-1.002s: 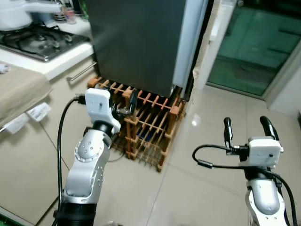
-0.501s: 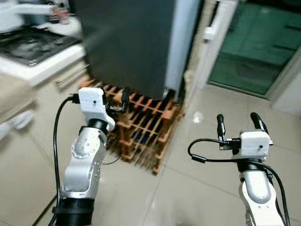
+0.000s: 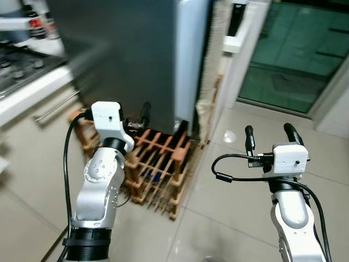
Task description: Restocking fridge
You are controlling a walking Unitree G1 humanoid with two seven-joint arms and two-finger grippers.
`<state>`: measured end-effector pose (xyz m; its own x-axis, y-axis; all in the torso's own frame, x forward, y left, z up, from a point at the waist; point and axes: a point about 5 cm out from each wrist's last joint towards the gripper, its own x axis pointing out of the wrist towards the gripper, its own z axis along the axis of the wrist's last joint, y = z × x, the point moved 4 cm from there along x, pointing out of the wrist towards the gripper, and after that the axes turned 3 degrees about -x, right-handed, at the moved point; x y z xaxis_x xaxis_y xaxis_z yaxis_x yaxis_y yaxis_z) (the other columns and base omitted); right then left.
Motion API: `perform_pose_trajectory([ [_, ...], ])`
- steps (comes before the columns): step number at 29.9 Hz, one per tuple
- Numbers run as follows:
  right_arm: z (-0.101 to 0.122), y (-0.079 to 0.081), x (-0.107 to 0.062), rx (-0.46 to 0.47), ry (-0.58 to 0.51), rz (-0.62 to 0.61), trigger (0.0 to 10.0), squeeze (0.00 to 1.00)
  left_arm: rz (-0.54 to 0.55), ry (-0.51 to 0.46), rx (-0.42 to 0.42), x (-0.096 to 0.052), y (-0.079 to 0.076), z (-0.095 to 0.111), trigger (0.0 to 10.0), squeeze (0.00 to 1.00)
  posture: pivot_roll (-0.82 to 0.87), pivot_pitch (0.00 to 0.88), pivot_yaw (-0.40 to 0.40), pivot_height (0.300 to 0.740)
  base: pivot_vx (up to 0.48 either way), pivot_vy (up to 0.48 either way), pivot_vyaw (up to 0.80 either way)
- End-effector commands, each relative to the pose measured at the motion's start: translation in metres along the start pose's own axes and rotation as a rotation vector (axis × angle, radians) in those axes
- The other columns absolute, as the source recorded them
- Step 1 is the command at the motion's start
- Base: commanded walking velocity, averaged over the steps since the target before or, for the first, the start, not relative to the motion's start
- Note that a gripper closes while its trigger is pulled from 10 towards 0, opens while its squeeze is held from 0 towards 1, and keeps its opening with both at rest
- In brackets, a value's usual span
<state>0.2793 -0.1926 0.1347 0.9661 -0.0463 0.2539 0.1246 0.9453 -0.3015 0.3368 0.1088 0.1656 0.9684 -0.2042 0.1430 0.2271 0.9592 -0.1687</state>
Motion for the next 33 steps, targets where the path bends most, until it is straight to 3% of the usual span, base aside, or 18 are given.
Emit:
perform_pose_trajectory([
  [1, 0.011, 0.005, 0.005, 0.022, -0.036, 0.015, 10.0, 0.07, 0.009, -0.023, 0.023, 0.001, 0.007, 0.008, 10.0, 0.0, -0.15, 0.0, 0.017, 0.74, 0.48, 0.0, 0.0],
  [8, 0.004, -0.004, -0.004, 0.014, 0.004, -0.013, 10.0, 0.07, -0.107, 0.004, 0.023, 0.02, -0.016, 0.011, 10.0, 0.0, -0.17, 0.0, 0.025, 0.74, 0.0, 0.0, 0.0],
  [12, 0.0, -0.009, -0.005, 0.019, 0.033, -0.043, 10.0, 0.07, -0.202, 0.032, -0.093, 0.035, -0.04, 0.013, 10.0, 0.0, -0.18, 0.0, 0.034, 0.74, 0.0, 0.0, 0.0],
  [15, -0.005, -0.013, -0.006, 0.076, 0.069, -0.081, 10.0, 0.07, -0.285, 0.021, -0.142, 0.045, -0.06, 0.024, 10.0, 0.0, -0.2, 0.0, 0.047, 0.74, 0.0, 0.0, 0.0],
  [21, -0.012, -0.021, -0.012, 0.089, 0.107, -0.104, 10.0, 0.07, -0.396, 0.019, -0.17, 0.047, -0.078, 0.038, 10.0, 0.0, -0.22, 0.0, 0.06, 0.74, 0.0, 0.0, 0.0],
  [24, -0.019, -0.022, -0.019, 0.078, 0.138, -0.103, 10.0, 0.07, -0.503, 0.068, -0.18, 0.04, -0.092, 0.039, 10.0, 0.0, -0.22, 0.0, 0.065, 0.74, 0.0, 0.0, 0.0],
  [29, -0.021, -0.019, -0.018, 0.084, 0.148, -0.096, 10.0, 0.07, -0.511, 0.114, -0.157, 0.038, -0.098, 0.026, 10.0, 0.0, -0.22, 0.0, 0.067, 0.74, 0.0, 0.0, 0.0],
  [33, -0.014, -0.015, -0.009, 0.091, 0.121, -0.08, 10.0, 0.07, -0.368, 0.124, -0.105, 0.055, -0.086, 0.015, 10.0, 0.0, -0.22, 0.006, 0.074, 0.74, 0.0, 0.0, 0.0],
])
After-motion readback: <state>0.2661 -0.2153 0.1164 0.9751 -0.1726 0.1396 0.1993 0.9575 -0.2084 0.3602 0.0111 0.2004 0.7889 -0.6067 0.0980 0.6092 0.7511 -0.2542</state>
